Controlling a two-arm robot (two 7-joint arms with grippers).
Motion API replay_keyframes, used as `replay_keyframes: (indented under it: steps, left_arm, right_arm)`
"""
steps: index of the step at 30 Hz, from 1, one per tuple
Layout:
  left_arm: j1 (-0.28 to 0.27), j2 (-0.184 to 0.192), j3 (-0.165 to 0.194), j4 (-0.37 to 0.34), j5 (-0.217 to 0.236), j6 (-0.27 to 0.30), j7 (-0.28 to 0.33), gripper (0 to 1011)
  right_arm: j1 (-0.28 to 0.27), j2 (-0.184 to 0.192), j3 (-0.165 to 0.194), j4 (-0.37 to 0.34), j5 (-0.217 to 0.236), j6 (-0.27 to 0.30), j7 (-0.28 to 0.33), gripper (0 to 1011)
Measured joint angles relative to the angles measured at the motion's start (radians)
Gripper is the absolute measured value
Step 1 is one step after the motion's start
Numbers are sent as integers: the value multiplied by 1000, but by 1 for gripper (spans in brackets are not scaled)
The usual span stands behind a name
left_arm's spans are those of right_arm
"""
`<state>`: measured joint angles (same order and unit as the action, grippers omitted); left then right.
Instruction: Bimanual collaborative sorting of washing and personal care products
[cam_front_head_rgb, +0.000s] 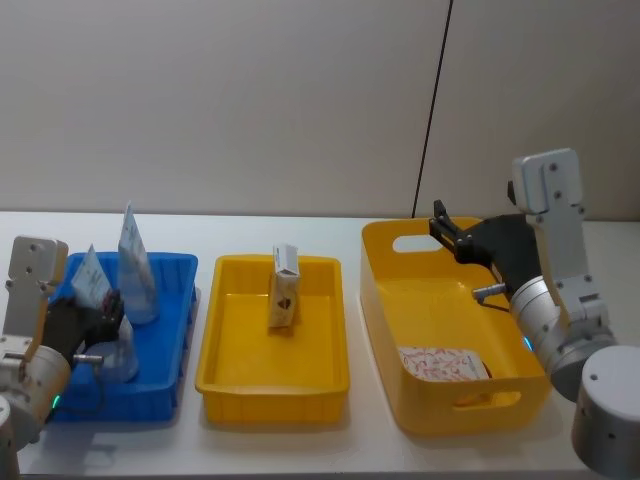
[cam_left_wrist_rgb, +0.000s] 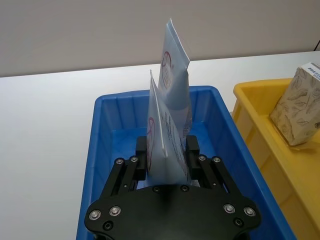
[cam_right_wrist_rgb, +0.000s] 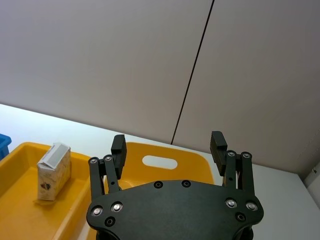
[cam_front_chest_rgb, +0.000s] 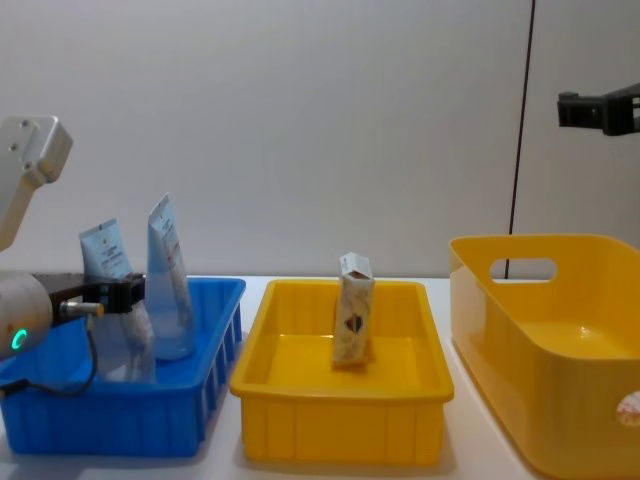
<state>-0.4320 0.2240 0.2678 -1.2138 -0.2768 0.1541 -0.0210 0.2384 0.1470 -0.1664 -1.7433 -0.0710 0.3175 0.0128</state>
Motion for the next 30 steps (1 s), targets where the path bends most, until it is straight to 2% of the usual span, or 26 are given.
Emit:
replay_keyframes:
  steps: [8, 17, 20, 24, 25, 30]
  left_arm:
    - [-6, -6, -2, 12, 17, -12, 10, 379]
    - [13, 1, -9, -38, 30, -26, 11, 317]
    - [25, 8, -13, -69, 31, -32, 4, 261]
    - [37, 15, -17, -110, 32, -38, -6, 146]
    - [42, 19, -19, -128, 32, -40, -11, 90]
    - [56, 29, -25, -177, 34, -46, -25, 0]
  right_arm:
    - [0, 0, 0, 0, 0, 0, 0, 1004]
    - [0, 0, 0, 0, 0, 0, 0, 1004]
    - [0, 0, 0, 0, 0, 0, 0, 1004]
    - [0, 0, 0, 0, 0, 0, 0, 1004]
    - [0, 0, 0, 0, 0, 0, 0, 1004]
    - [0, 0, 0, 0, 0, 0, 0, 1004]
